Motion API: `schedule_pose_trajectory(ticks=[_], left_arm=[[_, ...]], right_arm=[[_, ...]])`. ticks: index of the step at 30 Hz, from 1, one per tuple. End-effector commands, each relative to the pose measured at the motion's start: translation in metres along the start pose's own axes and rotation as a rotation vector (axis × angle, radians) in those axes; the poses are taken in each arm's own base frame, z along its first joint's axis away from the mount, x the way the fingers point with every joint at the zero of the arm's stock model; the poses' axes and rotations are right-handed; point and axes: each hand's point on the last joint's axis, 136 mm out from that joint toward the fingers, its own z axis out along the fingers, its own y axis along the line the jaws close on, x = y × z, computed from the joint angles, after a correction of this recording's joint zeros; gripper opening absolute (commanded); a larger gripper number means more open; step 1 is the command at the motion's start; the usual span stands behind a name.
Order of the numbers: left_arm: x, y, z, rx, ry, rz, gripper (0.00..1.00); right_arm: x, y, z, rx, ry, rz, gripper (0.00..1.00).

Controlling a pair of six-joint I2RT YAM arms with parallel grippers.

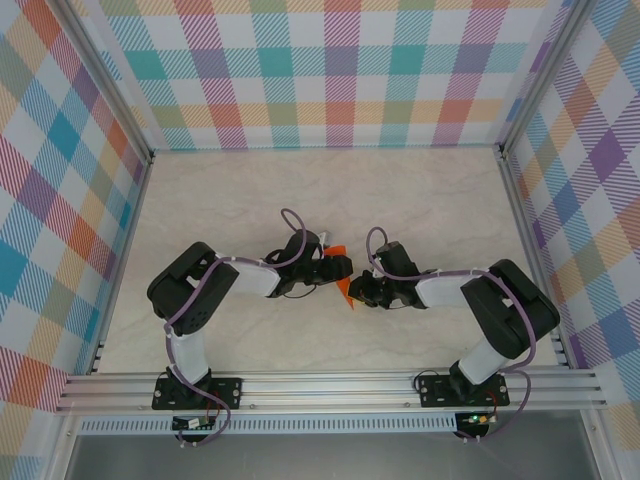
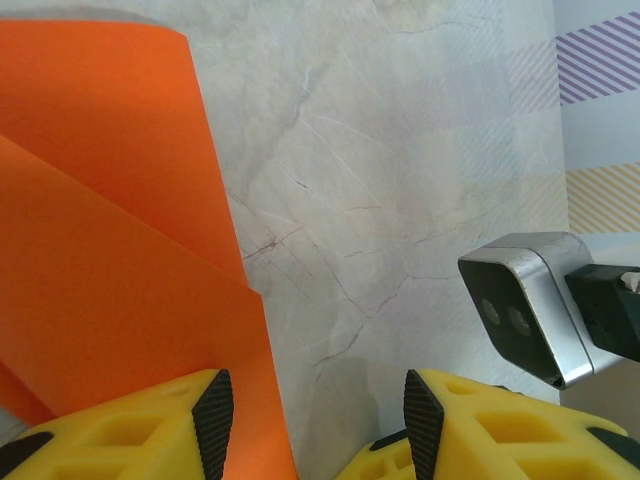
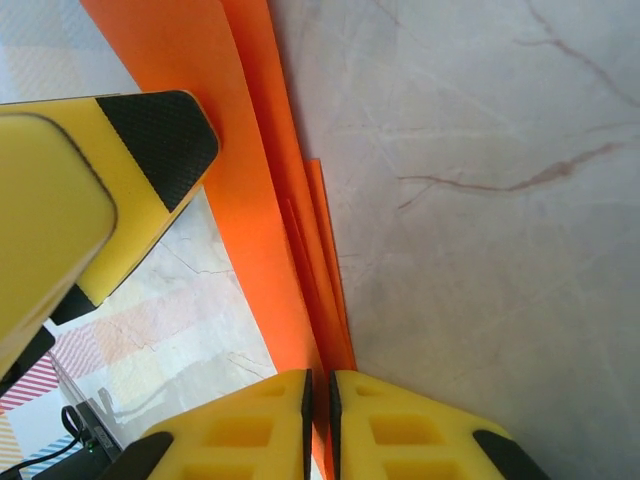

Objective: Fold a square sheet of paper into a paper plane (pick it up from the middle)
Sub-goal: Fold the wing for the fifth time at the center of the table.

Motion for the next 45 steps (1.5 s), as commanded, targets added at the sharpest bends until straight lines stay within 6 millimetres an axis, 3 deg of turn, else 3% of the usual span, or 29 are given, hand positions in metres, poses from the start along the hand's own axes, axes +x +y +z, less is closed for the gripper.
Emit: schedule_pose_trajectory(ticks=[1, 11, 22, 26, 33, 39, 45], left_arm=[[0.003, 0.007, 0.004, -0.021, 0.030, 0.010, 0.51], [0.008, 0.017, 0.008, -0.061, 0.061, -0.008, 0.50], [0.011, 0.020, 0.011, -0.073, 0.081, -0.013, 0.50], [0.011, 0.020, 0.011, -0.073, 0.082, -0.013, 0.49], [0.011, 0.018, 0.012, -0.070, 0.087, -0.014, 0.50], [0.012, 0.019, 0.013, -0.071, 0.091, -0.013, 0.50], [0.013, 0.021, 0.013, -0.076, 0.095, -0.012, 0.49]], right_arm=[[0.005, -0.015, 0.003, 0.046, 0.013, 0.024, 0.11], [0.011, -0.032, 0.003, 0.101, 0.019, 0.071, 0.08], [-0.002, 0.012, -0.024, -0.006, -0.057, -0.028, 0.19], [0.002, 0.035, -0.024, -0.109, -0.011, -0.076, 0.12], [0.002, 0.049, -0.016, -0.160, 0.033, -0.081, 0.08], [-0.001, 0.038, -0.004, -0.112, 0.051, -0.055, 0.09], [0.002, 0.004, 0.004, 0.010, 0.056, -0.004, 0.09]])
